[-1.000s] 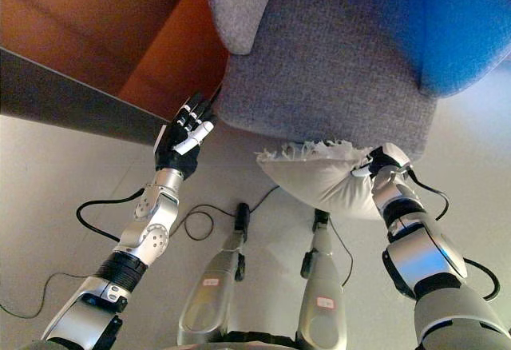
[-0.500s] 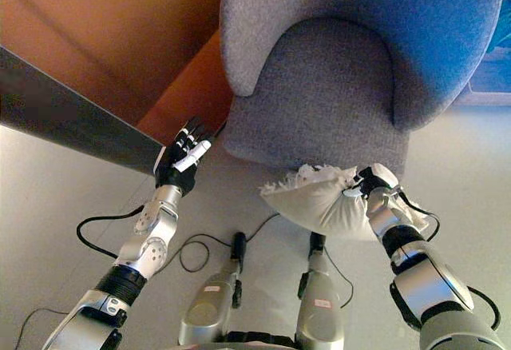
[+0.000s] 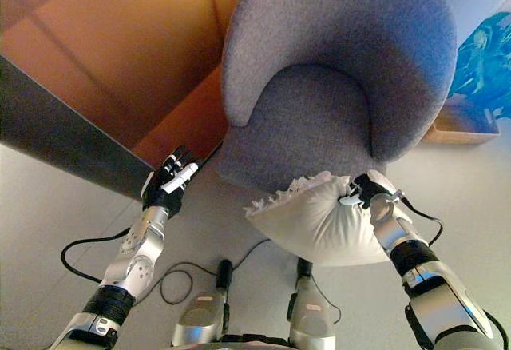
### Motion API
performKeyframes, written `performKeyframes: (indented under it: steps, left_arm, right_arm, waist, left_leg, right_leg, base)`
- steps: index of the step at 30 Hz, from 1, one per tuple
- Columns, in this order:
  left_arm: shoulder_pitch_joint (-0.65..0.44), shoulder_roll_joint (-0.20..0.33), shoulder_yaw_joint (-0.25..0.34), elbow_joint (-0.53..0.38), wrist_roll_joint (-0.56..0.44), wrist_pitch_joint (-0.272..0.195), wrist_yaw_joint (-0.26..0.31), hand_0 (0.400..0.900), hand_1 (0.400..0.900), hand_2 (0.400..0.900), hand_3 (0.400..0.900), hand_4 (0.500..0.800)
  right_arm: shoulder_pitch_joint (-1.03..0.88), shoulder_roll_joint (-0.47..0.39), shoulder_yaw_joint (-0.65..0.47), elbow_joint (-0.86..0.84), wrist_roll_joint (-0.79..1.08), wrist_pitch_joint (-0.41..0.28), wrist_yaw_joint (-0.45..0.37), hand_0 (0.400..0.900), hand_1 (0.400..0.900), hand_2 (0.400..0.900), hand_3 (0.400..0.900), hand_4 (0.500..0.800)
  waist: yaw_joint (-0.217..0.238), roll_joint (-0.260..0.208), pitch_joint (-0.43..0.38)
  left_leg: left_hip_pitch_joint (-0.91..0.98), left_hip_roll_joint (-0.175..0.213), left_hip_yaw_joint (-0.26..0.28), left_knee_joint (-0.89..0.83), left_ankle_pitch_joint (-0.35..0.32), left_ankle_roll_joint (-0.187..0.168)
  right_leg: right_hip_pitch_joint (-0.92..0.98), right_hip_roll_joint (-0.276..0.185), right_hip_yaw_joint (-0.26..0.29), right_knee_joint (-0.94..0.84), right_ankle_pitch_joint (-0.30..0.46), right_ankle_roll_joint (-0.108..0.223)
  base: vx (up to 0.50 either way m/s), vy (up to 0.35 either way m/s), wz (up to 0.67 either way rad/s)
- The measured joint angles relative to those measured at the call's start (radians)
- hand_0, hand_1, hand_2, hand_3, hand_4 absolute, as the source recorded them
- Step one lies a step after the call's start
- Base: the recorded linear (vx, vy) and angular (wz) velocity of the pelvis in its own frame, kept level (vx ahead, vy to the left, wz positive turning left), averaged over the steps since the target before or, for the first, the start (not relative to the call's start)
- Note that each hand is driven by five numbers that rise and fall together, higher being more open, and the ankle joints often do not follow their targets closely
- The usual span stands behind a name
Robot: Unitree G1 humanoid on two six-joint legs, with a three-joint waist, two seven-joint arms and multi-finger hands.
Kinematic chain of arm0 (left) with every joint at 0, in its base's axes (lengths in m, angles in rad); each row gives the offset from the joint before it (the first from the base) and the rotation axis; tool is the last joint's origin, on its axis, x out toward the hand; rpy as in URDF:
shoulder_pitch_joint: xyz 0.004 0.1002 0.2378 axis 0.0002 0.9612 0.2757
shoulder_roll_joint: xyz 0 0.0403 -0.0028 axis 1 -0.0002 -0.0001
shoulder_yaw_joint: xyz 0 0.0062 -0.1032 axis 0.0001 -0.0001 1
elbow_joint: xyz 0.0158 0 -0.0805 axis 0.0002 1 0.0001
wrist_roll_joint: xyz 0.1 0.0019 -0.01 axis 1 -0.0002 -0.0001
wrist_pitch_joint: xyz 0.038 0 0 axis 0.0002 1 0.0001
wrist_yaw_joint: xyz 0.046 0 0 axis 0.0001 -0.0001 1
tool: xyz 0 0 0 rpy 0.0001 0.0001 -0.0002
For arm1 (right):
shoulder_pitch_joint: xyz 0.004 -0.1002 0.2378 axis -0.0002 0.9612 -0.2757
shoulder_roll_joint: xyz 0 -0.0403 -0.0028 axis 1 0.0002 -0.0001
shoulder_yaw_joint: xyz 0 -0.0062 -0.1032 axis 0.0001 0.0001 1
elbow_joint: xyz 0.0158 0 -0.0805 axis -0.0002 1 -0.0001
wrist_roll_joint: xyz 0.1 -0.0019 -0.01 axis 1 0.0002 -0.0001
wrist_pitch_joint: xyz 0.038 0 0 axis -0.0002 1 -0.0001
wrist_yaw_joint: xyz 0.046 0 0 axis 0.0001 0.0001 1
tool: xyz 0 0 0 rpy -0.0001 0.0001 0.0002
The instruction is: Pick up the pillow and put it on the sofa.
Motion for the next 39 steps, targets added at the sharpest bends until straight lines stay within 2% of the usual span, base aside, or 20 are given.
performKeyframes:
  steps: [8,15,22,28,32,39]
  left_arm:
    - [0.016,-0.003,0.014,0.073,0.026,0.005,-0.018,0.9,0.9,0.9,0.9,0.8]
    - [0.063,-0.004,0.014,0.085,0.027,0.009,-0.048,0.9,0.9,0.9,0.9,0.8]
    - [0.086,-0.003,0.014,0.109,0.026,0.017,-0.055,0.9,0.9,0.9,0.9,0.8]
    - [0.106,-0.003,0.014,0.113,0.025,0.018,-0.083,0.9,0.9,0.9,0.9,0.8]
    - [0.13,-0.003,0.014,0.113,0.025,0.019,-0.099,0.9,0.9,0.9,0.9,0.8]
    - [0.143,0.003,-0.011,0.112,0.022,0.02,-0.131,0.9,0.9,0.9,0.9,0.8]
  right_arm:
    - [-0.007,-0.072,-0.017,-0.033,-0.033,0.0,0.093,0.4,0.4,0.4,0.4,0.5]
    - [-0.023,-0.119,-0.017,-0.026,-0.032,-0.001,0.147,0.4,0.4,0.4,0.4,0.5]
    - [-0.138,-0.159,-0.005,0.075,-0.018,-0.007,0.178,0.4,0.4,0.4,0.4,0.5]
    - [-0.28,-0.218,0.026,0.177,0.024,-0.007,0.2,0.4,0.4,0.4,0.4,0.5]
    - [-0.318,-0.222,0.026,0.233,0.024,-0.008,0.223,0.4,0.4,0.4,0.4,0.5]
    - [-0.318,-0.215,0.028,0.37,0.015,-0.009,0.222,0.4,0.4,0.4,0.4,0.5]
  waist:
    - [0.001,-0.017,-0.088]
    - [0.002,-0.024,-0.166]
    - [0.003,-0.025,-0.208]
    - [0.007,-0.026,-0.221]
    - [0.012,-0.026,-0.247]
    - [0.061,-0.018,-0.266]
  left_leg:
    - [0.019,0.0,0.004,0.0,-0.012,0.003]
    - [0.027,0.0,0.003,-0.001,-0.014,0.005]
    - [0.028,0.001,-0.003,-0.004,-0.015,0.006]
    - [0.029,0.001,-0.015,-0.001,-0.014,0.006]
    - [0.027,0.005,-0.026,-0.001,-0.016,0.005]
    - [0.017,0.006,-0.042,-0.001,-0.014,0.003]
  right_leg:
    - [0.018,-0.001,0.003,0.0,-0.009,0.003]
    - [0.027,-0.002,0.001,0.0,-0.015,0.008]
    - [0.031,-0.002,-0.004,-0.004,-0.02,0.01]
    - [0.04,-0.002,-0.017,-0.004,-0.022,0.008]
    - [0.045,-0.001,-0.031,-0.004,-0.028,0.007]
    - [0.045,0.0,-0.045,-0.004,-0.029,0.005]
  base:
    - [0.05,0.005,0.01]
    - [0.04,0.007,0.03]
    - [0.06,-0.005,0.06]
    - [0.07,-0.013,0.05]
    - [0.09,-0.028,0.07]
    - [-0.02,-0.04,0.09]
